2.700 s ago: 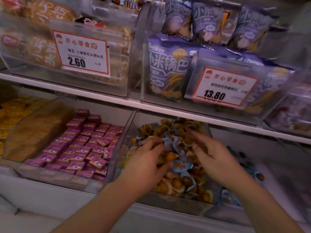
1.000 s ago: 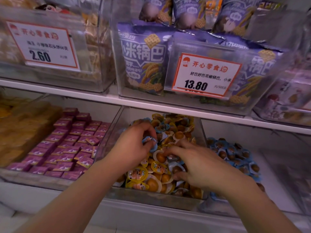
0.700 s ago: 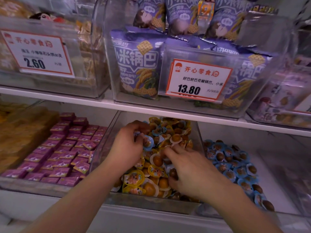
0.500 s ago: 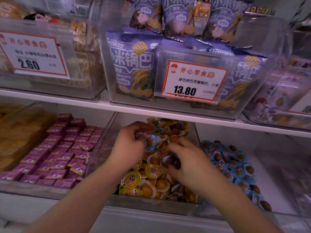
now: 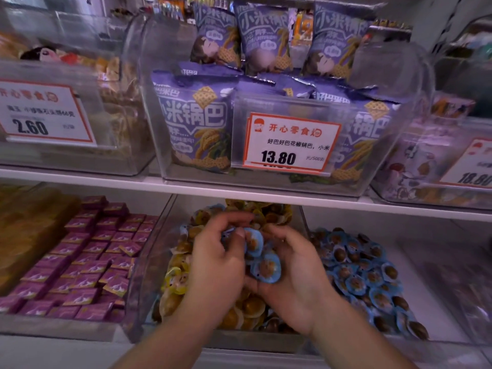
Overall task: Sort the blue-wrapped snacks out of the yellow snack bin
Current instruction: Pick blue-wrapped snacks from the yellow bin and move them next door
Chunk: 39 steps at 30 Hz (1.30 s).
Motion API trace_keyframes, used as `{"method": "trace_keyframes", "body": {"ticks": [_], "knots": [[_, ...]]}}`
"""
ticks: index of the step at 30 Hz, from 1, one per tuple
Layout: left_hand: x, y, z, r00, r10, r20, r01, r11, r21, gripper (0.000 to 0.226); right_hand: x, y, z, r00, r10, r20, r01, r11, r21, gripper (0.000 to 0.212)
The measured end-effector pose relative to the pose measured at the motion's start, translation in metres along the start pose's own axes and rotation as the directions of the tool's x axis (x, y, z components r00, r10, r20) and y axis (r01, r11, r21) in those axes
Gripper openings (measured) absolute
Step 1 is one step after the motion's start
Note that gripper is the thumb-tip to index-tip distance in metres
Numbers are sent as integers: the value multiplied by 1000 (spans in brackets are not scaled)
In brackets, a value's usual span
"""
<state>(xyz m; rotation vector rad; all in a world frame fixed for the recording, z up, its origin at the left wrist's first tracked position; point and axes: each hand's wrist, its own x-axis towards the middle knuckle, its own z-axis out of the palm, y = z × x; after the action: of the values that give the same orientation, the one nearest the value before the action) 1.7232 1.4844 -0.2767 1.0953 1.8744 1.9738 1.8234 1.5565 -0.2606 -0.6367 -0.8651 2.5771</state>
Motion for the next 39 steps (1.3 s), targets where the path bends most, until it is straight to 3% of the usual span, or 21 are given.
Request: {"method": "trace_keyframes", "body": {"ticks": [2,6,9,11,14,17,19,22,24,26,28,29,31,33,35,37,39], "knots": [[-9,0,5,991,101,92,-112,986,125,33,-2,2,3,1000,-5,26,6,999,-37,41],[-13,-3,7,937,264,228,-328,890,318,41,-7,2,7,988,-139,-62,121,964,-237,37],[-10,2,3,900,234,368,-375,847,377,62,-14,-4,3,968,-239,-75,199,916,-349,32],[-11,2,-2,841,210,499,-415,842,345,77,-21,-12,-4,951,-294,-92,236,885,-401,33],[-14,-3,-5,783,210,586,-452,838,304,79,-33,-37,-22,908,-401,-124,302,830,-468,24],[-11,-8,-5,768,180,615,-459,824,333,59,-43,-66,-56,824,-546,-153,306,655,-691,19],[-7,-16,-7,721,151,677,-529,750,396,48,-49,-80,-84,823,-554,-124,162,440,-883,26],[-4,-28,-13,637,19,771,-568,687,452,61,-46,-84,-119,899,-421,-123,-54,172,-984,29],[-1,-33,-17,601,-28,799,-586,664,465,72,-38,-81,-129,866,-490,-101,-117,-1,-993,33],[3,-36,-19,594,-50,803,-598,641,481,74,-30,-76,-123,786,-618,3,-58,-80,-995,28],[8,-37,-24,596,-53,801,-613,615,496,62,-30,-66,-105,702,-700,130,123,-60,-991,16],[12,-38,-27,607,-36,794,-628,590,507,51,-31,-62,-94,658,-718,227,209,-116,-971,16],[22,-41,-35,650,23,760,-651,531,542,28,-35,-51,-73,627,-627,462,321,-332,-887,18],[31,-42,-41,701,49,711,-629,512,585,19,-40,-34,-54,730,-376,570,374,-478,-795,21],[36,-42,-45,732,55,679,-605,512,610,19,-43,-17,-41,853,-133,505,329,-613,-718,31],[37,-42,-46,750,52,659,-589,506,630,21,-43,-3,-35,895,-19,446,282,-751,-598,46],[37,-41,-49,767,53,639,-567,522,637,21,-43,-1,-30,920,10,393,267,-749,-606,47]]}}
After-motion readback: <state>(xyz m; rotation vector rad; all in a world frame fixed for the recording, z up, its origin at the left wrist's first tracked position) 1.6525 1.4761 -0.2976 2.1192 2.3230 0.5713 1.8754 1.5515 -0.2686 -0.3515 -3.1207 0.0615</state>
